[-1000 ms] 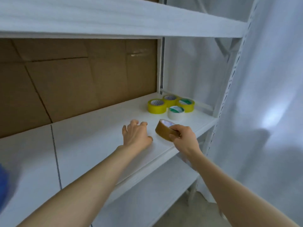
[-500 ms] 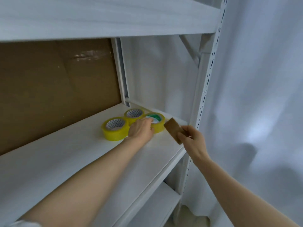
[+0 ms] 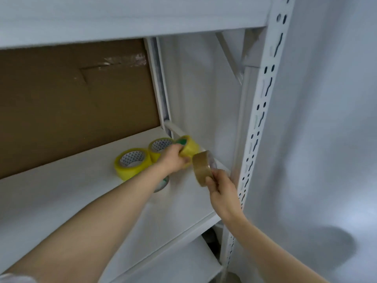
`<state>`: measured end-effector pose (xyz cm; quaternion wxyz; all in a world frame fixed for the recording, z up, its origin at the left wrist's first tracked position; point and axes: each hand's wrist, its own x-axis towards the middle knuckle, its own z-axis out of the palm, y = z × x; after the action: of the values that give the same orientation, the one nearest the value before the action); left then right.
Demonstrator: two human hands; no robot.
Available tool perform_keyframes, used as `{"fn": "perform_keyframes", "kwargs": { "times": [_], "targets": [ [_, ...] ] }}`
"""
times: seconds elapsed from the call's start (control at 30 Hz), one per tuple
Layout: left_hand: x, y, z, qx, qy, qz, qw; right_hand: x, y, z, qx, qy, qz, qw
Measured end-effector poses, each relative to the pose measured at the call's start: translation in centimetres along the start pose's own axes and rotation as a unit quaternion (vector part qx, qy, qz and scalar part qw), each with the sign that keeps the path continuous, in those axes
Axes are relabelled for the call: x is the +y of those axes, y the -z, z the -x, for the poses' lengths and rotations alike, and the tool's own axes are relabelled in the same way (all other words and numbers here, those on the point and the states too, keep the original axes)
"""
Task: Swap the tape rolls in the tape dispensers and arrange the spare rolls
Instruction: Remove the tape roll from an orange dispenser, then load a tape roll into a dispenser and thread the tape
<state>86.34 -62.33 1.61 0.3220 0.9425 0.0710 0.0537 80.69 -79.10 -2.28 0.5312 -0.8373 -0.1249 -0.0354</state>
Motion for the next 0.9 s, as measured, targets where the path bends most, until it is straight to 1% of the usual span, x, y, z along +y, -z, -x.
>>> {"fn": "perform_keyframes", "kwargs": {
  "times": [0.03, 0.07, 0.1, 0.13, 0.17, 0.2, 0.23, 0.27, 0.3, 0.33, 0.37, 0.4, 0.43, 0.47, 0.5, 0.53, 0.6, 0.63, 0.67, 0.7, 0.8, 0.9],
  "targets": [
    [0.7, 1.0, 0.3, 0.031, 0.036, 0.08, 0.996, 0.0, -0.2, -0.5, -0.005, 0.024, 0.027, 0.999],
    [1.4, 2.0, 0.6, 0.065, 0.073, 0.17, 0.981, 0.0, -0.5, -1.1, -0.016, 0.042, 0.057, 0.997],
    [1.9, 3.2, 1.0, 0.1, 0.113, 0.261, 0.953, -0.1, -0.9, -1.7, -0.032, 0.057, 0.091, 0.994],
    [2.1, 4.4, 1.5, 0.13, 0.158, 0.346, 0.916, 0.0, -1.4, -2.3, -0.051, 0.073, 0.131, 0.987],
    [2.3, 5.6, 2.1, 0.15, 0.2, 0.425, 0.87, 0.1, -2.0, -2.9, -0.067, 0.098, 0.174, 0.978],
    [2.1, 6.6, 2.7, 0.163, 0.232, 0.491, 0.824, 0.2, -2.6, -3.5, -0.087, 0.124, 0.212, 0.965],
    [1.8, 7.6, 3.4, 0.177, 0.254, 0.537, 0.784, 0.4, -3.2, -3.9, -0.115, 0.141, 0.248, 0.952],
    [1.6, 8.4, 4.3, 0.19, 0.268, 0.563, 0.758, 0.4, -3.7, -4.2, -0.148, 0.145, 0.281, 0.937],
    [1.2, 9.0, 5.2, 0.202, 0.276, 0.575, 0.743, 0.4, -4.0, -4.5, -0.181, 0.14, 0.308, 0.923],
    [0.8, 9.5, 6.2, 0.213, 0.278, 0.582, 0.734, 0.2, -4.1, -4.5, -0.196, 0.138, 0.337, 0.91],
    [0.4, 9.9, 7.1, 0.223, 0.273, 0.588, 0.728, -0.1, -4.1, -4.5, -0.18, 0.155, 0.371, 0.898],
    [0.1, 10.3, 8.0, 0.229, 0.266, 0.598, 0.721, -0.7, -4.0, -4.4, -0.141, 0.191, 0.407, 0.882],
    [-0.3, 10.7, 9.0, 0.233, 0.26, 0.606, 0.715, -1.8, -4.0, -4.1, -0.103, 0.219, 0.418, 0.876],
    [-0.6, 11.1, 10.0, 0.233, 0.253, 0.612, 0.712, -3.0, -4.2, -3.9, -0.078, 0.236, 0.396, 0.884],
    [-1.0, 11.5, 11.0, 0.232, 0.248, 0.612, 0.714, -4.4, -4.6, -3.7, -0.07, 0.245, 0.355, 0.899],
    [-1.5, 12.0, 12.1, 0.232, 0.244, 0.613, 0.715, -5.9, -5.2, -3.3, -0.08, 0.243, 0.301, 0.919],
    [-2.8, 13.1, 14.5, 0.232, 0.239, 0.616, 0.714, -9.6, -6.9, -1.8, -0.139, 0.23, 0.136, 0.954],
    [-3.7, 13.8, 15.8, 0.238, 0.239, 0.613, 0.715, -11.6, -7.9, -0.5, -0.177, 0.223, 0.042, 0.958],
    [-4.5, 14.6, 17.3, 0.244, 0.237, 0.609, 0.717, -13.5, -9.1, 1.1, -0.217, 0.212, -0.037, 0.952],
    [-5.4, 15.4, 18.9, 0.249, 0.233, 0.603, 0.721, -15.2, -10.3, 2.9, -0.251, 0.199, -0.092, 0.943],
    [-7.9, 18.7, 25.1, 0.26, 0.225, 0.585, 0.734, -19.6, -15.0, 8.7, -0.342, 0.184, -0.17, 0.906],
    [-11.2, 22.5, 32.7, 0.314, 0.235, 0.551, 0.737, -23.4, -20.1, 15.0, -0.398, 0.192, -0.197, 0.875]
  ]
}}
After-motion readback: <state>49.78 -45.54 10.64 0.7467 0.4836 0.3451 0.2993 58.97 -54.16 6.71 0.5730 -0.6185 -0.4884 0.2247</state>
